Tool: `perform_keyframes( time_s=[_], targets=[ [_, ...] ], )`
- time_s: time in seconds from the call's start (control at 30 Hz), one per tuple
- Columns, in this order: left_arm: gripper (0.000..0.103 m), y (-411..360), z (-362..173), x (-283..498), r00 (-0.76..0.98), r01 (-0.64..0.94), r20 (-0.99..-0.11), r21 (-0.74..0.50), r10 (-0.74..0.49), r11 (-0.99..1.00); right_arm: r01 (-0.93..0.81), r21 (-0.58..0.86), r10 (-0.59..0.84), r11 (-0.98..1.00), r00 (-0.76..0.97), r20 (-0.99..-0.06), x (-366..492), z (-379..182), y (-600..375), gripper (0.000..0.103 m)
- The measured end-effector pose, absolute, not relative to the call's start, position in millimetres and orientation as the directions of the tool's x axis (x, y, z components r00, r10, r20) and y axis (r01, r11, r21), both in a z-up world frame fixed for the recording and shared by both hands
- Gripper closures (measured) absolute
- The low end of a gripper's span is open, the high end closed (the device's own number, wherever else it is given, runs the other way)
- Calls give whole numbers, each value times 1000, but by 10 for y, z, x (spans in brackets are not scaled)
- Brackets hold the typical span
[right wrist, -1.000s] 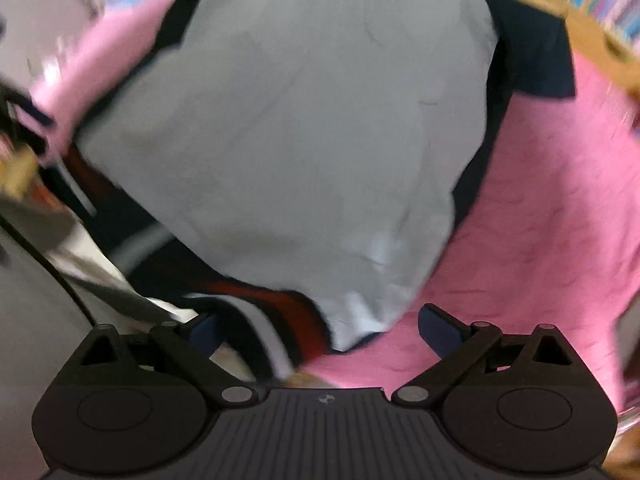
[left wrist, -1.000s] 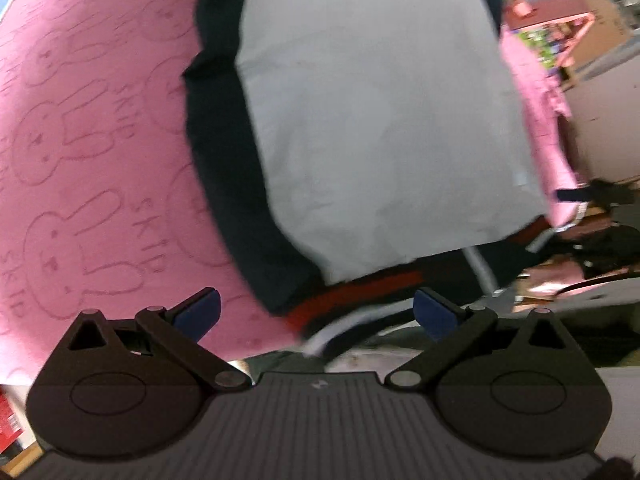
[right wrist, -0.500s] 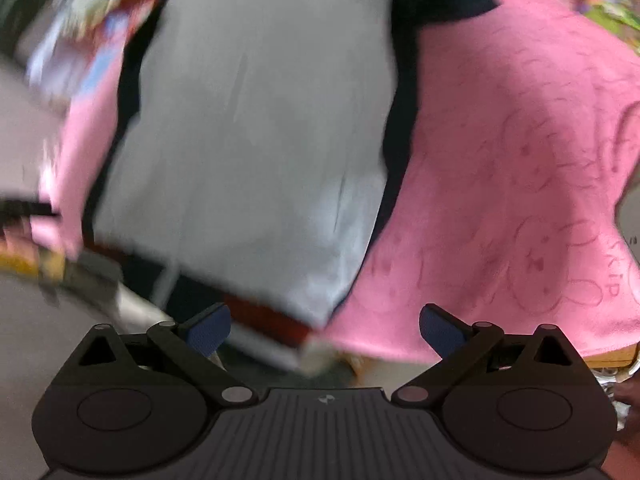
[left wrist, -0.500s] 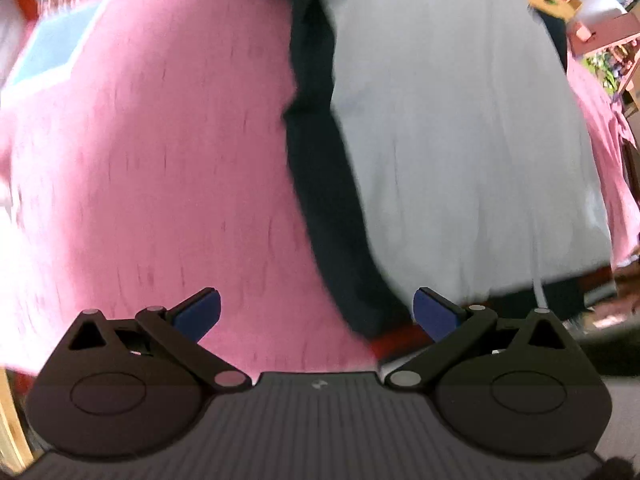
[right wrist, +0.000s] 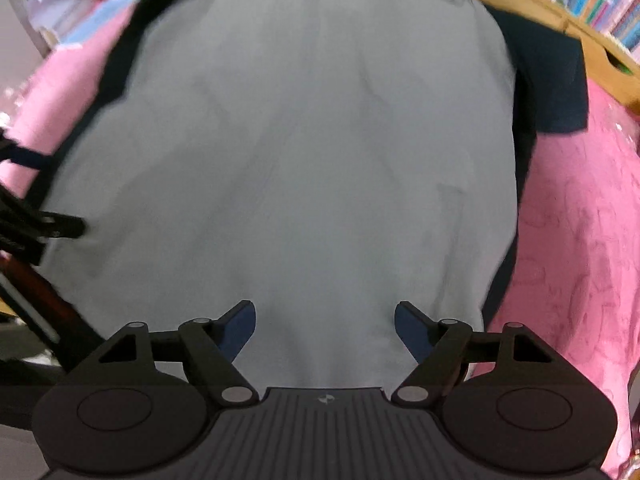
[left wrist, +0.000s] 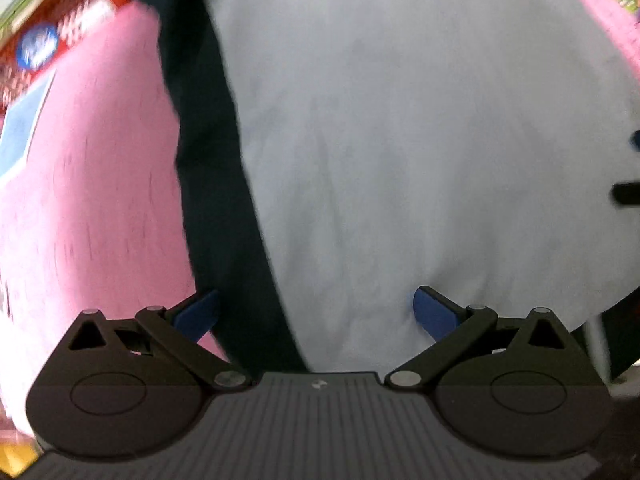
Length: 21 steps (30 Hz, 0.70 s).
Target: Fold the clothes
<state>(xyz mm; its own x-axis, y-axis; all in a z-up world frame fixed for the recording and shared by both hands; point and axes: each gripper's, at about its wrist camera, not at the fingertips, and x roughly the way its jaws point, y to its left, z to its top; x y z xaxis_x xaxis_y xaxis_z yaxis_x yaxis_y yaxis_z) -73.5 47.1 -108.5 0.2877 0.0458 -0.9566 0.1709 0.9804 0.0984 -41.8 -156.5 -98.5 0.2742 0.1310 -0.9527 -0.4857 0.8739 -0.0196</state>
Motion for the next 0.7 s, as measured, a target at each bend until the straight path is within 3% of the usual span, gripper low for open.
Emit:
perform_keyframes(
  time_s=[0.07, 0.13, 0.27, 0.37, 0.5, 0.6, 0.7],
  targets=[
    [0, 523, -1152, -768, 270, 151, -962, 89, 45, 984, -469, -32, 108, 882, 268, -957, -440, -1106, -1677, 25],
    [0, 574, -1219, -800, 252, 132, -967, 80, 44, 988, -442, -18, 111, 897, 264, -958, -446, -1168, -1787, 13],
    [0, 572, -1150, -748, 244, 134, -966, 127, 91, 983, -416, 6, 111, 910, 229, -967, -340, -1035, -1885, 21],
    [0, 566, -1094, -696, 273, 149, -956, 148, 103, 978, -435, -8, 162, 900, 353, -921, -100, -612, -1994, 19],
    [0, 585, -1175, -640, 237, 134, -966, 138, 103, 981, -462, -150, 147, 874, 545, -825, 638, -128, -2087, 9],
    [0, 639, -1238, -638, 212, 85, -975, 91, 71, 992, -501, -300, 114, 812, 640, -760, 1408, 29, -2088, 7],
    [0, 716, -1267, -651, 203, 43, -978, 57, 47, 997, -581, -366, 115, 727, 628, -769, 2074, -124, -1771, 7]
  ],
)
